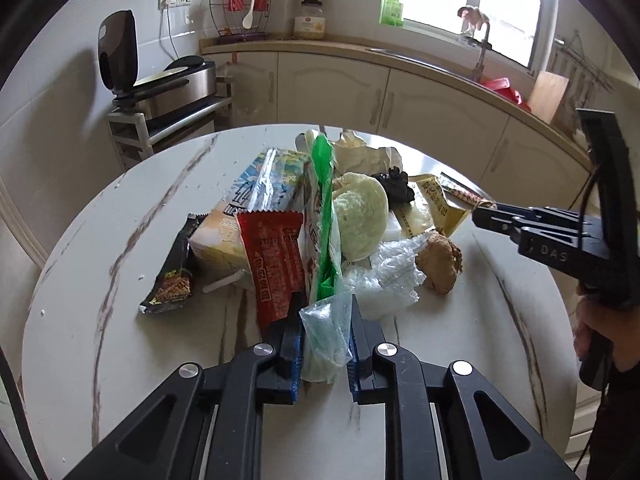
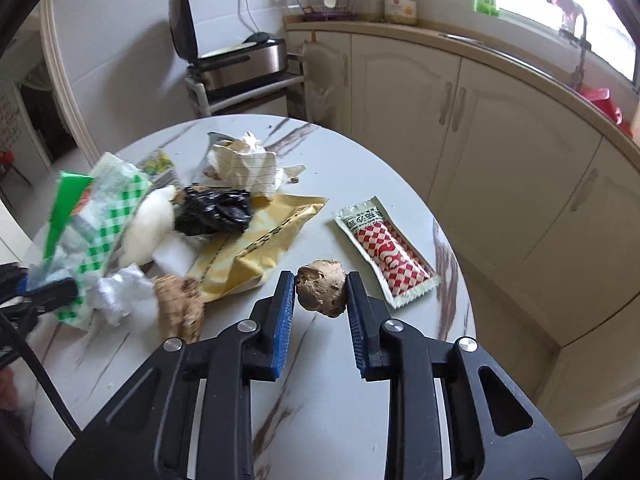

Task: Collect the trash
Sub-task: 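Grasp the green-and-white wrapper with the left tool while the right tool grasps the brown lump, then carry the wrapper and brown lump over the blue bin and release both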

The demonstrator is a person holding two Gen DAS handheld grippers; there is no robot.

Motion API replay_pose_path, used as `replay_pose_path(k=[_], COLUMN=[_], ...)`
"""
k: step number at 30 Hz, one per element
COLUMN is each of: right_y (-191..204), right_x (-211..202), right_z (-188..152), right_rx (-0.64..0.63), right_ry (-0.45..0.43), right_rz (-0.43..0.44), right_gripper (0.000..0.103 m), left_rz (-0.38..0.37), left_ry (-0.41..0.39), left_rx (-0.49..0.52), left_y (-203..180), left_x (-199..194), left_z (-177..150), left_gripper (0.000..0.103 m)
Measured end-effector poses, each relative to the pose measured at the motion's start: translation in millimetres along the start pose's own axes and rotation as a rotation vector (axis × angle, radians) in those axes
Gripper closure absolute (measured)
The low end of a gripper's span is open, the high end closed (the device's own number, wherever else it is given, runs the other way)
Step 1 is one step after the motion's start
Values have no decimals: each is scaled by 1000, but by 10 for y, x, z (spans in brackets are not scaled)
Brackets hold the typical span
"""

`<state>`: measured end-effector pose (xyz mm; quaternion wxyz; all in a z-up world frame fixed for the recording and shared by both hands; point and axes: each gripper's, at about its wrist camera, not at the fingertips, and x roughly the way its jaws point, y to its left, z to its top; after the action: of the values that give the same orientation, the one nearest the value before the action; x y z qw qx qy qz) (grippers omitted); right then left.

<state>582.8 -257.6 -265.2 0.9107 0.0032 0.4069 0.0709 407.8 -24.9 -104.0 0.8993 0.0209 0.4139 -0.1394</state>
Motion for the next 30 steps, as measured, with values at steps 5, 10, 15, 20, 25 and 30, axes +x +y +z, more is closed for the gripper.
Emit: replay_pose_path(k=[5, 10, 15, 20, 25, 30], right_y=[31, 190, 285, 57, -400, -1046], right_x=[-344, -645, -949, -1377, -1896, -2230], right_z=[-251, -494, -748, -1045, -1485, -2012], right_rx=[50, 69, 101, 175, 252, 387], right_ry=[-37, -72, -114, -182, -252, -274], right_rz=[100, 169, 208, 193, 59, -99], right_gripper=[78, 78, 78, 78, 78, 78], left_rz=[-36, -61, -101, -178, -269, -362], left_ry=[-55, -113, -142, -151, -132, -51], left_rx=[-3, -23, 5, 93, 201, 298], left_y=[-59, -52, -261, -802, -1565, -2333], left_x=[-203, -522, -868, -1072, -1109, -834], left_z=[-90, -240, -437, -637, -728, -848], left_gripper=[93, 93, 93, 93, 93, 93])
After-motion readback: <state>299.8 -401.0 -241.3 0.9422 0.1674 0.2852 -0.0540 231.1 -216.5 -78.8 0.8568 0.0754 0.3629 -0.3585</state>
